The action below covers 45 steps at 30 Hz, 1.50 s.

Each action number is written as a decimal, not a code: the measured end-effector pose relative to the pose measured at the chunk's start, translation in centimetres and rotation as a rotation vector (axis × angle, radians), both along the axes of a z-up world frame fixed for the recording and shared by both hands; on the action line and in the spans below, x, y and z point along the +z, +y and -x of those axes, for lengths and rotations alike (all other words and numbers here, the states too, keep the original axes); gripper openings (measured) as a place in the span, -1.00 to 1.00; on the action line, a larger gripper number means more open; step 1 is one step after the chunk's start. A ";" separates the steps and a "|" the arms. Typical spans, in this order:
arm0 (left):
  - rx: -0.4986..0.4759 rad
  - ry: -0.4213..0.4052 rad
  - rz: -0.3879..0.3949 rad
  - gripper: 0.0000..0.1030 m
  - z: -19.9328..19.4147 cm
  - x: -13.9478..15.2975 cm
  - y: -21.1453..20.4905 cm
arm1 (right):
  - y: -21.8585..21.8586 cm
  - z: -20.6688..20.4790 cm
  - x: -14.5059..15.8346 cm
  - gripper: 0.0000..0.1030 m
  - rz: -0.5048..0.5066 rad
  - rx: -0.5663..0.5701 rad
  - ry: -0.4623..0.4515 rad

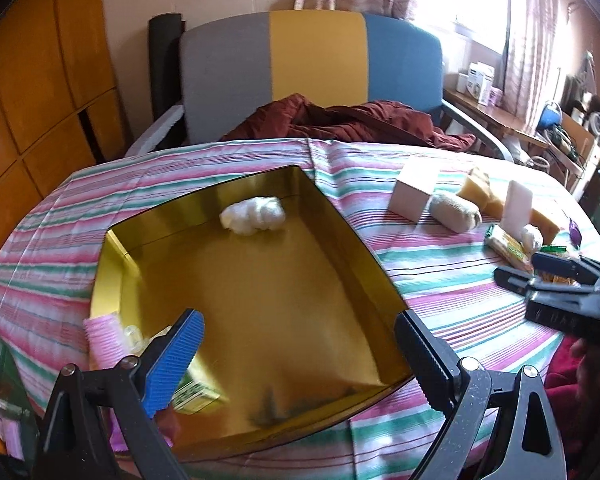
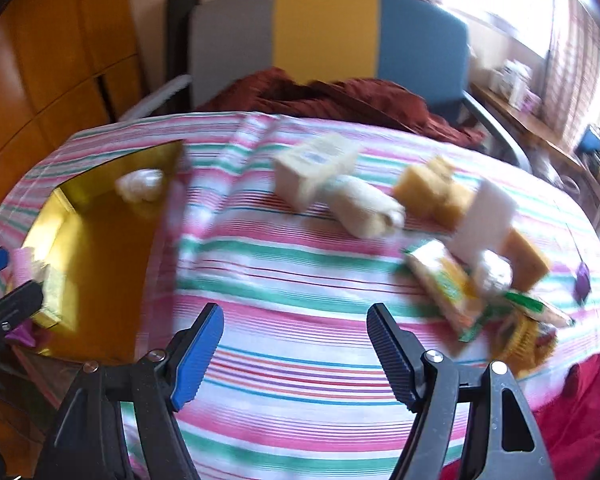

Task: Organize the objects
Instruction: 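Move both tools back toward the remaining items, then grasp the white printed box with the left tool while the right tool grasps the white sponge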

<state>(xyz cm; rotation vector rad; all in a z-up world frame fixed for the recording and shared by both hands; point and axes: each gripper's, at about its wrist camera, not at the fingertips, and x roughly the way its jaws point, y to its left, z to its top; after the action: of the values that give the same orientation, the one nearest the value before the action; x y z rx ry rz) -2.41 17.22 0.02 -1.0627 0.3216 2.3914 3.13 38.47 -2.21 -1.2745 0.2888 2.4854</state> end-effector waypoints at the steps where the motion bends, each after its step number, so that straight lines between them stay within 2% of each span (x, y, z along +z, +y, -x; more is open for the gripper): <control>1: -0.009 -0.003 0.002 0.88 0.1 0.0 0.5 | 1.0 -0.3 0.0 0.46 0.010 -0.024 -0.002; 6: -0.048 -0.014 0.009 0.88 0.8 0.0 3.1 | 6.9 -1.9 0.3 0.46 0.039 -0.157 -0.006; 11: -0.083 -0.005 0.029 0.88 1.8 0.3 5.9 | 11.0 -2.6 0.8 0.46 0.043 -0.237 -0.003; 17: -0.126 0.010 0.046 0.88 3.7 1.0 10.3 | 14.5 -1.6 1.3 0.46 0.048 -0.267 0.015; 24: -0.157 -0.004 0.066 0.88 6.4 0.1 16.1 | 19.8 0.5 0.9 0.46 0.063 -0.369 0.041; 27: -0.172 0.005 0.075 0.88 7.3 -0.3 18.2 | 21.3 1.7 -0.1 0.54 0.087 -0.396 0.035; 32: -0.216 0.012 0.084 0.98 8.9 -0.9 21.3 | 22.4 3.7 -1.4 0.57 0.110 -0.394 0.028; 36: -0.242 0.013 0.104 0.98 10.2 -1.9 23.0 | 22.8 5.0 -2.9 0.57 0.119 -0.387 -0.001; 38: -0.243 0.017 0.114 0.98 10.8 -2.4 23.6 | 22.6 5.2 -3.2 0.51 0.104 -0.370 -0.005; 39: -0.243 0.012 0.118 0.98 11.3 -2.8 23.9 | 22.6 5.3 -3.2 0.22 0.100 -0.359 -0.005; 40: -0.244 0.004 0.118 0.98 11.6 -3.1 24.2 | 22.5 5.3 -3.2 0.10 0.106 -0.349 -0.006; 45: -0.248 -0.056 0.110 0.98 13.2 -4.5 25.2 | 22.2 4.9 -1.9 0.10 0.120 -0.311 0.049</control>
<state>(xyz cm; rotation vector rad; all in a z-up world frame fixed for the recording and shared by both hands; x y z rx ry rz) -15.59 42.44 -4.47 -1.0685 0.5374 2.1405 -1.79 60.63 -4.16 -1.1165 0.6070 2.2634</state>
